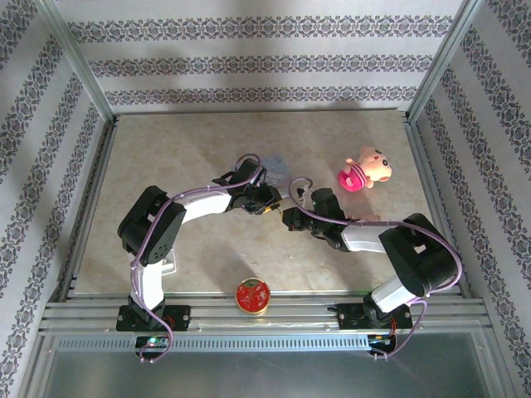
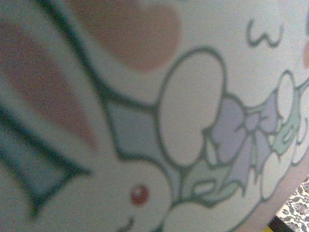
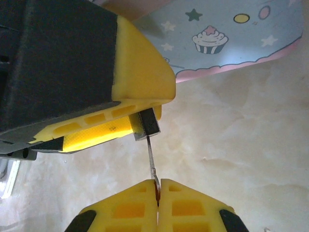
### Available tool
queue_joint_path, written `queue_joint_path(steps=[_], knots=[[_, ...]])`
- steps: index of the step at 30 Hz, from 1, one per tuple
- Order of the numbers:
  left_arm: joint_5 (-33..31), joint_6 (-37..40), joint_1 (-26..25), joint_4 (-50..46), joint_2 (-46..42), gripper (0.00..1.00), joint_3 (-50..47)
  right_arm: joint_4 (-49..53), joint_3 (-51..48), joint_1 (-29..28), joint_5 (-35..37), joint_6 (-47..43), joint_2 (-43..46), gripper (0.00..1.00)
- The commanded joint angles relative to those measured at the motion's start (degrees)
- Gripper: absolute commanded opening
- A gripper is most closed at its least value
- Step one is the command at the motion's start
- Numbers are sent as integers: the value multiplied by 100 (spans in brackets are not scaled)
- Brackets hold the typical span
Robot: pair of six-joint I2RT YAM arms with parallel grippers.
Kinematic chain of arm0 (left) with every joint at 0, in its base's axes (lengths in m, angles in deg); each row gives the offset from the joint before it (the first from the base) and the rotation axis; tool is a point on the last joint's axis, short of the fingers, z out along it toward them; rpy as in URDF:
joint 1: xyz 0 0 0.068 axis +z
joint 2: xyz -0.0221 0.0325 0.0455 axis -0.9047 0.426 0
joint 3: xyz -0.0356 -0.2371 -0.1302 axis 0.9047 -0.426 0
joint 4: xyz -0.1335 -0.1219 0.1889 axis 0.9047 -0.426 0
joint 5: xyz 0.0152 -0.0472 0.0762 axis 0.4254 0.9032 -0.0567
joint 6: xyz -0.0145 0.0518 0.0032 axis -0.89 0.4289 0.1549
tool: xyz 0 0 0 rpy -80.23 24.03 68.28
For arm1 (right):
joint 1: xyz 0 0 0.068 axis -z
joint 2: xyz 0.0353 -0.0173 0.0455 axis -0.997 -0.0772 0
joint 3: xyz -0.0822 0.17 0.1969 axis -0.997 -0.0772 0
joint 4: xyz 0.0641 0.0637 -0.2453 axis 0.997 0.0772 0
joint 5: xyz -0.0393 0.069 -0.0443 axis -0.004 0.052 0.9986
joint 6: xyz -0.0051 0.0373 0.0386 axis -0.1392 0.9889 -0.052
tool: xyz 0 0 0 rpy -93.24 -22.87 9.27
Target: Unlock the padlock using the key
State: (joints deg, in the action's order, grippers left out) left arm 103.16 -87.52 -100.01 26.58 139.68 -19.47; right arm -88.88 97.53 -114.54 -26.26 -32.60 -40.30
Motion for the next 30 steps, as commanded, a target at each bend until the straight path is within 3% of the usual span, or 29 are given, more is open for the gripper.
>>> queue_joint_path(steps=[1, 30], knots=[[562, -405, -38, -176, -73, 0, -174, -91, 43, 65, -239, 21, 131, 0], [700, -1034, -37, 157, -159, 0, -493, -7, 147, -21, 59, 664, -3, 0]])
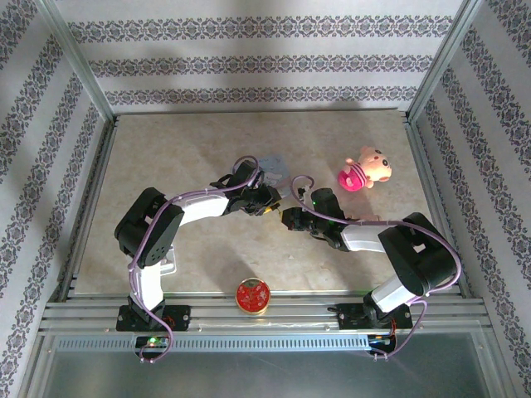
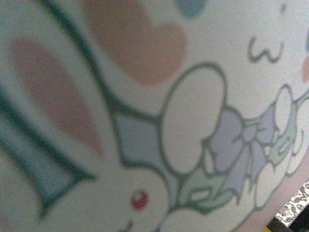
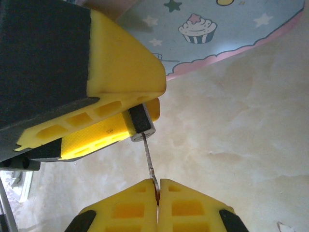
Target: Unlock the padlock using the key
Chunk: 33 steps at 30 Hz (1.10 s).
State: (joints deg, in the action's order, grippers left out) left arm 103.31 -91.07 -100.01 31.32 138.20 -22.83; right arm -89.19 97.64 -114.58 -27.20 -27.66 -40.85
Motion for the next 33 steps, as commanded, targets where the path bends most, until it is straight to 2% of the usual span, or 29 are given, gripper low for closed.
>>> queue_joint_path(steps=[1, 13, 21, 27, 33], knots=[[689, -680, -38, -326, -8, 0, -156, 52, 145, -16, 187, 192, 71, 0], [783, -586, -42, -406, 13, 0, -115, 253, 159, 71, 570, 487, 406, 0], [877, -666, -42, -262, 69, 0, -71, 238, 353, 6, 583, 546, 270, 0], [944, -720, -40, -176, 70, 0, -77, 197, 486, 16, 354, 662, 165, 0], [983, -749, -21, -103, 74, 0, -111, 239, 626, 288, -181, 715, -29, 0]])
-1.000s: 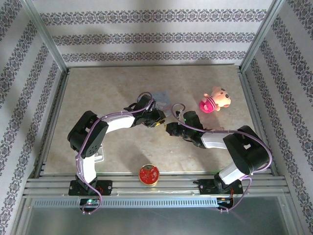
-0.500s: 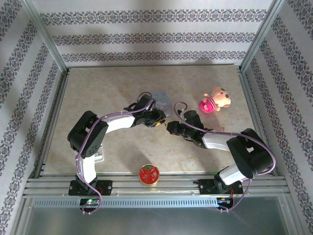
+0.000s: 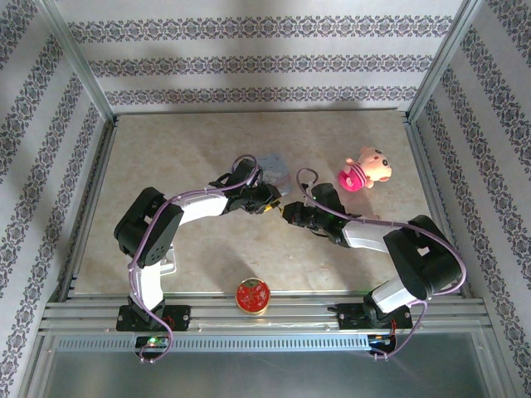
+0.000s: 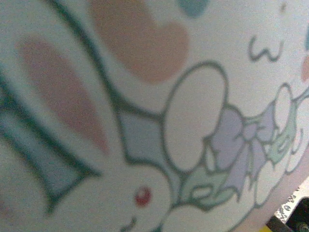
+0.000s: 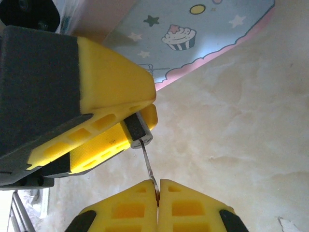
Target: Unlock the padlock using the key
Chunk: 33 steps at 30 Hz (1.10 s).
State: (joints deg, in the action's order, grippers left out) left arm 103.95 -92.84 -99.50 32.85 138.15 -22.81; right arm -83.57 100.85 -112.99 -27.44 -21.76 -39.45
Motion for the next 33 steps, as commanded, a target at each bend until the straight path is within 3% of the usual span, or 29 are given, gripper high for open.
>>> queue_joint_path(steps=[1, 15, 33], knots=[[921, -581, -70, -240, 77, 0, -105, -340, 337, 140, -226, 143, -232, 0], [948, -609, -78, -208, 35, 0, -180, -487, 572, 252, -426, 219, -645, 0], [903, -746, -41, -82, 30, 0, -330, -250, 510, 369, -292, 38, -204, 0]])
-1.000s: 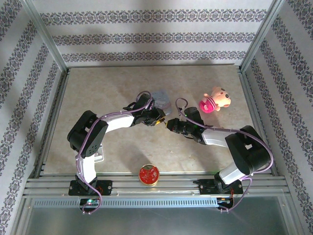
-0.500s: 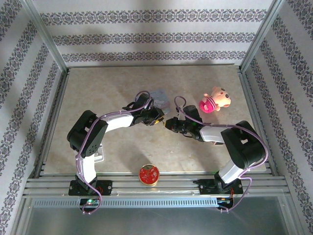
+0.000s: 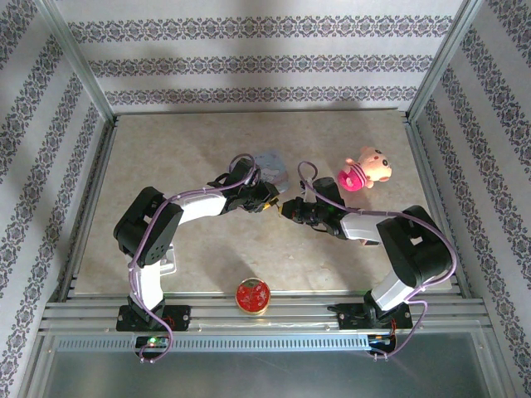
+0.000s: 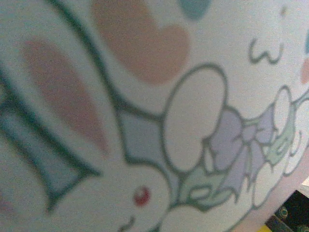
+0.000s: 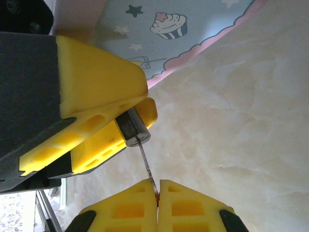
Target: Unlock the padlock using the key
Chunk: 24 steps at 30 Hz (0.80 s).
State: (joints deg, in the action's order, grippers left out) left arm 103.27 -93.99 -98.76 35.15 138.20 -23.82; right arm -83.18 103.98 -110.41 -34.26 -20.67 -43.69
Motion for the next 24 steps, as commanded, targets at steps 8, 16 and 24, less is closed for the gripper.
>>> queue_joint_path(steps=[8, 16, 24], knots=[[1041, -642, -87, -200, 20, 0, -233, 304, 453, 76, 554, -228, 306, 0], [1068, -639, -57, -159, -3, 0, -277, 1076, 793, -21, 922, -596, 455, 0], [1041, -713, -48, -47, -50, 0, -382, 1365, 874, -43, 963, -678, 465, 0]])
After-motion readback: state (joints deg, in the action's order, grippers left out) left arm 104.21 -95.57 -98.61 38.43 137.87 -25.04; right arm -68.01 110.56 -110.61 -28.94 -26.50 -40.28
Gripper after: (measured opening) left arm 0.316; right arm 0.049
